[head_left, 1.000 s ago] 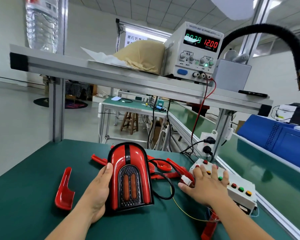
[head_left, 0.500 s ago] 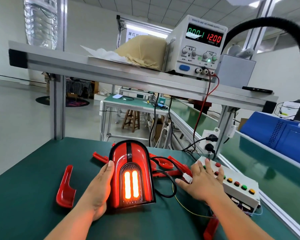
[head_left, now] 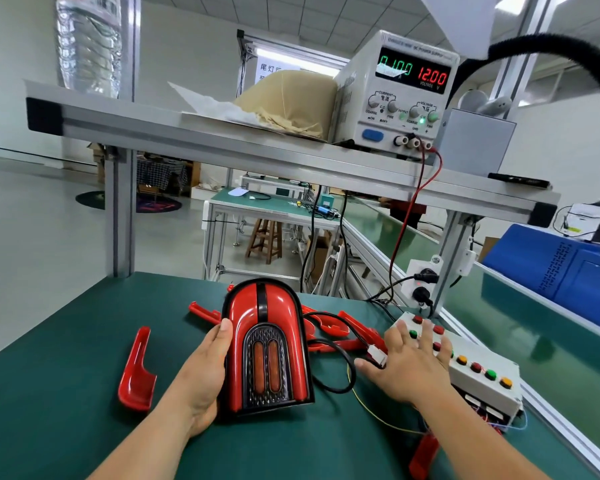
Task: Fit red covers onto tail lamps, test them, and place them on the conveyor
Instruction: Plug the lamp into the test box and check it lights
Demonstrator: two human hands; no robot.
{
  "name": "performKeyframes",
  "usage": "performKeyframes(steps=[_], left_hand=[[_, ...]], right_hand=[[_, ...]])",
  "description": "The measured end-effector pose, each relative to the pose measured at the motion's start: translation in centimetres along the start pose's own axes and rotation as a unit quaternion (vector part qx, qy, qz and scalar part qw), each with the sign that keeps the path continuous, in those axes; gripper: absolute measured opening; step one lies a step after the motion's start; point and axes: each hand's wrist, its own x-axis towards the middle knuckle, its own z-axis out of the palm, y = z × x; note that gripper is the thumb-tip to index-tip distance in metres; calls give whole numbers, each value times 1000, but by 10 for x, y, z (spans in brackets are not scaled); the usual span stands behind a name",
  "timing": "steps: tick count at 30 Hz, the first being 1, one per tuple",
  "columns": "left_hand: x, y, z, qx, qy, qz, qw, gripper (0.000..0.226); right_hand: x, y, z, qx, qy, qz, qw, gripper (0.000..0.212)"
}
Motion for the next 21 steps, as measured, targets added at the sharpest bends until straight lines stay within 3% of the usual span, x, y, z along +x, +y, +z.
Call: performKeyframes(steps=[9,21], left_hand=[[0,-1,-1,-11,-18,11,1000,60],[-5,4,2,6,0,10,1000,47]], right_hand=[[-4,4,-1,-17,-11,-16,1000,107],[-4,2,-9,1,-33,-21,999,100]])
